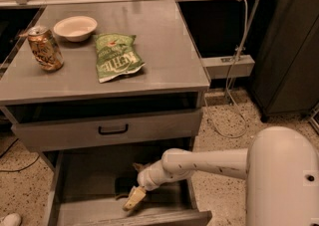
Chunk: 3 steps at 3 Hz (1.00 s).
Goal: Pick sponge from middle drawer and place on counter
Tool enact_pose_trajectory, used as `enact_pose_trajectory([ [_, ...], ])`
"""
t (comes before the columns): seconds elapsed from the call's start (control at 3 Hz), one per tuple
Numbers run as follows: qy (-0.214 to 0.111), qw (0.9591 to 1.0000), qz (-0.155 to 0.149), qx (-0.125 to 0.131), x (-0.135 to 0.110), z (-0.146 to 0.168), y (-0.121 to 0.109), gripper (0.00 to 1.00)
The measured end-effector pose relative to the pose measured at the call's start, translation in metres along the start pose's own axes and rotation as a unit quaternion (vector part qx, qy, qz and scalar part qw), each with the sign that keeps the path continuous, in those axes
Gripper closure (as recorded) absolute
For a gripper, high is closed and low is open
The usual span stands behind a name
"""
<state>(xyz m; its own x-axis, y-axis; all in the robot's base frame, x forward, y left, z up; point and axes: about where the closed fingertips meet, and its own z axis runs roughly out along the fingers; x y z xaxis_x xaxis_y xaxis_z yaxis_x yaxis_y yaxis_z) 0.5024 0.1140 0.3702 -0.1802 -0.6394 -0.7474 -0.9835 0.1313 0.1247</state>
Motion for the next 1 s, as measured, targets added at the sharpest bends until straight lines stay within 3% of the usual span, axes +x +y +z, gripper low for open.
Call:
enact_pose_trajectory([
  [0.33,0.0,1.0,0.0,0.0,0.0001,0.0002,0.0001,0.0],
  [1.0,0.0,1.0,0.0,0.0,0.0001,0.0002,0.0001,0.42],
])
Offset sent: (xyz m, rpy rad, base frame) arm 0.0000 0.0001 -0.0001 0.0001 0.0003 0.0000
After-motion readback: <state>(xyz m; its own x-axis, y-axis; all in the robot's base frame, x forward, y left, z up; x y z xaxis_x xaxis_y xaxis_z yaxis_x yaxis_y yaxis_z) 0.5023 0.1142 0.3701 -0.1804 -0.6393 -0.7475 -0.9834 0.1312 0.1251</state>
